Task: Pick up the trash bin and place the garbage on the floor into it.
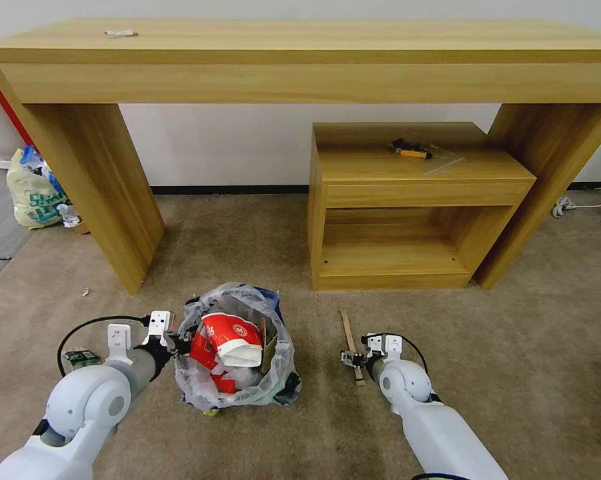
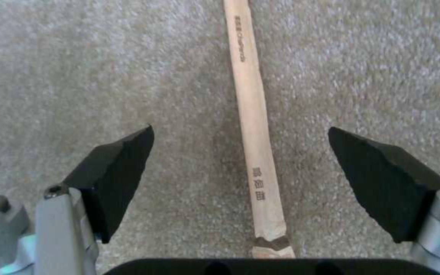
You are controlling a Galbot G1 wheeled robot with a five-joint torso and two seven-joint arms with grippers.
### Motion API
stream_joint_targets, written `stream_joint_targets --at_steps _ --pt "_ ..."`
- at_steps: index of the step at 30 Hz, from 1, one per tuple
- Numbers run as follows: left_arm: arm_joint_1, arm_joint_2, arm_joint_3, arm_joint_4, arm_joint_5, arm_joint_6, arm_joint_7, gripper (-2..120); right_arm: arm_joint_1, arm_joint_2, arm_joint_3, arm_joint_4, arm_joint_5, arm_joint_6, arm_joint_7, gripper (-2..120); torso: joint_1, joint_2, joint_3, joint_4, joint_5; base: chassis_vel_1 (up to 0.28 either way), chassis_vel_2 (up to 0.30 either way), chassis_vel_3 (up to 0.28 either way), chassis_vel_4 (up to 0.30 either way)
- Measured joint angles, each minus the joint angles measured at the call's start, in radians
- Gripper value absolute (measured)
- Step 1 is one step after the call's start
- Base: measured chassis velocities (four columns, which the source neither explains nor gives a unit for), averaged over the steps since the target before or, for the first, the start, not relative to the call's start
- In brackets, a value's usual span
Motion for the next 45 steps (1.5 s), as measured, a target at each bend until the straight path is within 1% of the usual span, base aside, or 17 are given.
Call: stream_joint_targets --at_steps 4,5,7,9,11,12,13,15,27,45 --pt "-0.002 0.001 0.0 0.0 -0.001 0.0 0.001 0 0.007 0.005 0.001 -0.022 0.004 0.0 0.004 84 0.0 0.0 0.0 0.0 0.0 0.0 0.0 0.0 0.0" --pt "-0.003 0.002 0.001 0.0 -0.002 0.0 0.001 0 0.01 0.007 0.001 -0.03 0.005 0.0 0.005 80 0.0 0.0 0.0 0.0 0.0 0.0 0.0 0.0 0.0" --pt "-0.003 0.003 0.002 0.0 -0.002 0.0 0.002 0 0.015 0.011 0.002 -0.043 0.008 0.0 0.006 76 0.0 0.0 0.0 0.0 0.0 0.0 0.0 0.0 0.0" --pt "-0.004 0.004 0.003 0.0 -0.002 0.0 0.002 0 0.018 0.014 0.003 -0.053 0.008 0.001 0.006 75 0.0 0.0 0.0 0.0 0.0 0.0 0.0 0.0 0.0" --pt "-0.004 0.005 0.003 0.0 -0.003 0.0 0.003 0 0.023 0.018 0.004 -0.066 0.008 0.003 0.006 68 0.0 0.0 0.0 0.0 0.0001 0.0 0.0 0.0 0.0" --pt "-0.004 0.005 0.003 0.0 -0.003 0.0 0.003 0 0.023 0.018 0.004 -0.066 0.008 0.003 0.006 68 0.0 0.0 0.0 0.0 0.0001 0.0 0.0 0.0 0.0" --pt "-0.004 0.005 0.003 0.0 -0.003 0.0 0.003 0 0.026 0.021 0.004 -0.076 0.008 0.004 0.006 65 0.0 0.0 0.0 0.0 0.0001 0.0 0.0 0.0 0.0" --pt "-0.005 0.005 0.004 0.0 -0.003 0.0 0.003 0 0.029 0.024 0.005 -0.088 0.007 0.004 0.006 63 0.0 0.0 0.0 0.0 0.0001 0.0 0.0 0.0 0.0" --pt "-0.005 0.005 0.007 -0.006 -0.005 0.0 0.001 0 0.04 0.03 0.01 -0.127 0.002 0.018 -0.006 60 0.0 0.0 0.0 0.0 0.0001 0.0 0.0 0.0 0.0" --pt "0.0 0.003 0.008 -0.014 -0.005 0.0 -0.004 0 0.048 0.04 0.009 -0.155 -0.022 0.029 -0.017 60 0.0 0.0 0.0 -0.0001 -0.0001 0.0 0.0 0.0 0.0"
